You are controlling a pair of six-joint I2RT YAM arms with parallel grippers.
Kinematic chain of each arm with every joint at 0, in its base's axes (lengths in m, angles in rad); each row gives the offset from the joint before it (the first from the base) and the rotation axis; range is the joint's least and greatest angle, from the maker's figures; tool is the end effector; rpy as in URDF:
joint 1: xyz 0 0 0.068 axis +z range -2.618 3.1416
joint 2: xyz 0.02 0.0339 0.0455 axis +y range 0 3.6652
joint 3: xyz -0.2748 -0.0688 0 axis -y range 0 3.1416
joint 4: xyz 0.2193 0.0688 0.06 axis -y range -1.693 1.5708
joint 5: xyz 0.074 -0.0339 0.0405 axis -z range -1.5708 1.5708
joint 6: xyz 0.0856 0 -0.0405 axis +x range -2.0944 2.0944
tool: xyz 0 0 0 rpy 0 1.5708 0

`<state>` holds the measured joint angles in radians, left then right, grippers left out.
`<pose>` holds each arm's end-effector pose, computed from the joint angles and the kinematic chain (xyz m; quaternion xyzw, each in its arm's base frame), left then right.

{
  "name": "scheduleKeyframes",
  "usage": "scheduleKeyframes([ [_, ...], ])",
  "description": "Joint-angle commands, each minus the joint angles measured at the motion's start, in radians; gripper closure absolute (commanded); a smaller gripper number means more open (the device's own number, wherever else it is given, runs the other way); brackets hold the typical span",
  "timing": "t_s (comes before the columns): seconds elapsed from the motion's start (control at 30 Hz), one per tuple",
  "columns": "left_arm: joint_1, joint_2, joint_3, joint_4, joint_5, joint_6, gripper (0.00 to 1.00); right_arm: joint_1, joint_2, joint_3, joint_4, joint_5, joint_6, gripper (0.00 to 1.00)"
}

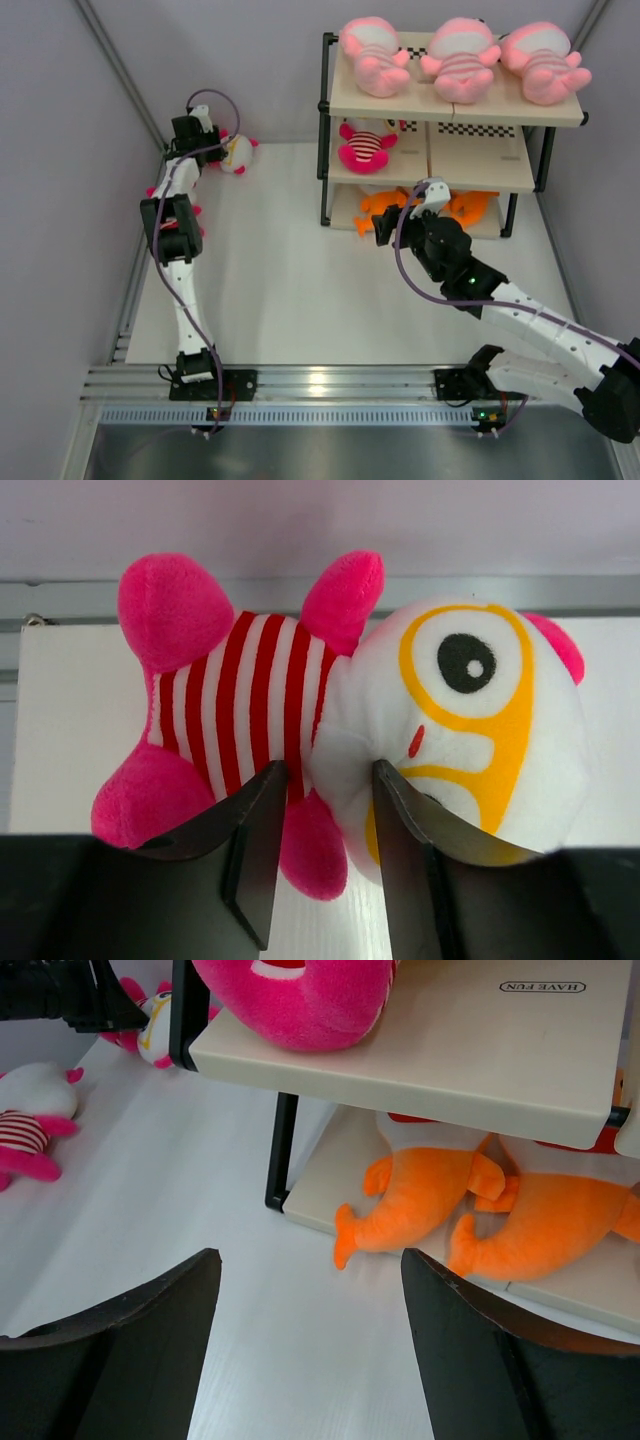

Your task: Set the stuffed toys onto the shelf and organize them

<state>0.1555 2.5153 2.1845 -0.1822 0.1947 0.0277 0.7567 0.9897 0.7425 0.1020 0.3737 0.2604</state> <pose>0.6024 0.0777 0.1826 -0.0059 0.8607 -0.0376 0.5078 0.2022 0.1479 0.3255 -0.0648 0.7504 0.1901 0.6297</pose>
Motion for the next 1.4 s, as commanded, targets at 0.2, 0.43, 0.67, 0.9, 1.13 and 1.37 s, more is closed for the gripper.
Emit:
scheduleKeyframes([
  [0.2, 0.001, -0.093, -0.120, -0.010, -0.084, 0.063, 0.58, 0.010, -0.023, 0.028, 0.012, 0.013, -0.012, 0.27],
  [0.43, -0.002, -0.090, -0.121, -0.013, 0.011, 0.014, 0.59, 0.009, -0.028, 0.028, 0.004, 0.019, -0.018, 0.27],
  [0.67, -0.091, -0.204, -0.158, -0.010, -0.137, 0.184, 0.27, 0.009, -0.008, 0.035, 0.013, 0.008, -0.027, 0.27],
  [0.9, -0.120, -0.190, -0.106, -0.010, -0.143, 0.172, 0.09, 0.009, -0.014, 0.034, 0.004, 0.001, -0.020, 0.27],
  [1.13, -0.149, -0.184, -0.103, -0.023, -0.089, 0.152, 0.01, 0.009, -0.008, 0.032, 0.005, 0.002, -0.029, 0.27],
  [1.37, -0.191, -0.118, -0.019, -0.071, -0.101, 0.147, 0.01, 0.010, 0.001, 0.035, 0.005, -0.007, -0.033, 0.27],
])
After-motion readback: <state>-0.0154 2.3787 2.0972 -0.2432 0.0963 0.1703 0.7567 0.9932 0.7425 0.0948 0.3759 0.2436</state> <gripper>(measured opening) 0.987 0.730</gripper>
